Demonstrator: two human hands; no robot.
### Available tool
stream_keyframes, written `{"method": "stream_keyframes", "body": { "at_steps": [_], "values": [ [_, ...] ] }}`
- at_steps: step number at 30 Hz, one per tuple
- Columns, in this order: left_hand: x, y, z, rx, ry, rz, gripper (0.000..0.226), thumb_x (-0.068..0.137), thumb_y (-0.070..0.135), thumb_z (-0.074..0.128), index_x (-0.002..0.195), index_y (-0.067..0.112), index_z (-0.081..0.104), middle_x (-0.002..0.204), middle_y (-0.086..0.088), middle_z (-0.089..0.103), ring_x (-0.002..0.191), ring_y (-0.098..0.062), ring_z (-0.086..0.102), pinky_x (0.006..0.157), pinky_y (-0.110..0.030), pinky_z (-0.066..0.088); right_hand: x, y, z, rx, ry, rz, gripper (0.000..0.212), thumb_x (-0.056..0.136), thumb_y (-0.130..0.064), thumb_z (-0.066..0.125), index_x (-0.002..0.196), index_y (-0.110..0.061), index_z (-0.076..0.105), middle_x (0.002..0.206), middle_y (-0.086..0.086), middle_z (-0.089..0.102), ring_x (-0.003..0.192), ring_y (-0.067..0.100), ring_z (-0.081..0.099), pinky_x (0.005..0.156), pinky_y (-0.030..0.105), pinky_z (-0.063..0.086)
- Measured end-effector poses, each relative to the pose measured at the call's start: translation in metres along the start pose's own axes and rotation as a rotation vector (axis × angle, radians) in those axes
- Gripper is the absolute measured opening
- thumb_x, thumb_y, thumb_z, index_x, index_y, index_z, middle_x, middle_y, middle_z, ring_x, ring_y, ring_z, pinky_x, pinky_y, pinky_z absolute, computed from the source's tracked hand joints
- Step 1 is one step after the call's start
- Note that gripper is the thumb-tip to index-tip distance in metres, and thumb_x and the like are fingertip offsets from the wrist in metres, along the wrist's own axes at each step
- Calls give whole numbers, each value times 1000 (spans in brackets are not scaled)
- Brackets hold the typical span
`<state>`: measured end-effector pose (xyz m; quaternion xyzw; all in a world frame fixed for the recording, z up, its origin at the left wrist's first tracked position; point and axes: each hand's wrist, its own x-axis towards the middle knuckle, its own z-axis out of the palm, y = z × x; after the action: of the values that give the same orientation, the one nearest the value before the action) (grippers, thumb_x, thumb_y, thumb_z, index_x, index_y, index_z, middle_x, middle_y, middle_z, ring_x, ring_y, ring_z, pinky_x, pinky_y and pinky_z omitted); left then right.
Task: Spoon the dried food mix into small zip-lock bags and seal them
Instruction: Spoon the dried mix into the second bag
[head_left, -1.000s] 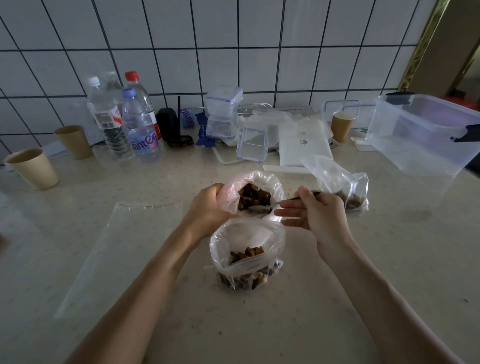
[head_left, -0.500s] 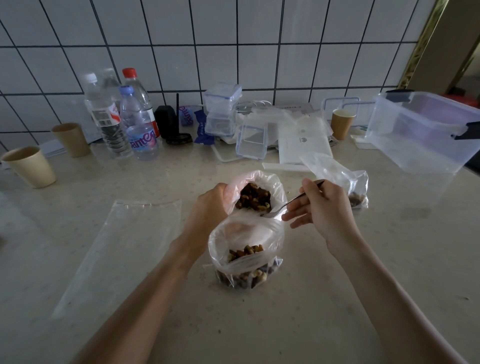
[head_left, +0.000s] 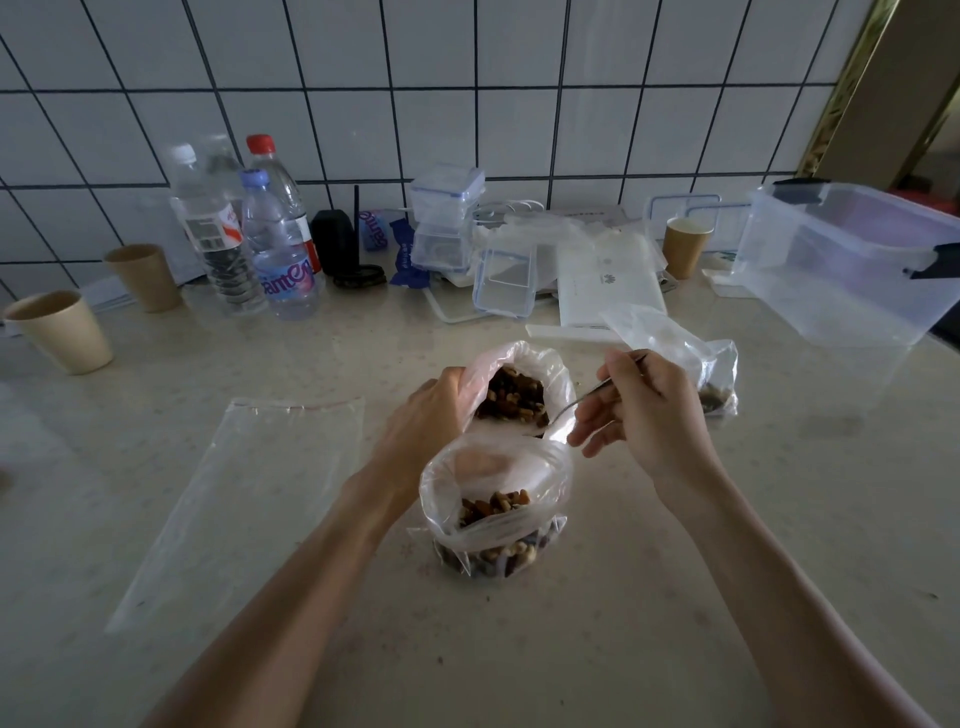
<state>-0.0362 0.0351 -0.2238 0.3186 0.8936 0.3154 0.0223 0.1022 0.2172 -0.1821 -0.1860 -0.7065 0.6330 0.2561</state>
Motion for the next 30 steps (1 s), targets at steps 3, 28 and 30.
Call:
{"method": "stream_keyframes", "body": {
  "at_steps": [3,28,30],
  "values": [
    [0,-2,3,46,20,17,70,89,46,73,144,14,45,124,-1,64,97,-13,56,81,-27,43,-2,1,1,-128,-6,-25,30,110,-25,44,97,-1,55,64,15,72,54,35,72,44,37,56],
    [3,2,6,0,2,-94,49,101,65,25,123,33,54,99,16,61,86,1,55,66,-23,35,-3,10,13,39,-13,129,21,109,-11,43,103,-3,62,81,14,77,59,25,72,44,29,52],
    [2,4,5,-33,14,-110,47,101,69,24,119,38,54,98,19,60,86,2,55,68,-27,38,-4,12,14,104,-50,183,21,109,-10,45,104,-1,63,81,12,78,60,22,71,45,27,52]
  ]
}}
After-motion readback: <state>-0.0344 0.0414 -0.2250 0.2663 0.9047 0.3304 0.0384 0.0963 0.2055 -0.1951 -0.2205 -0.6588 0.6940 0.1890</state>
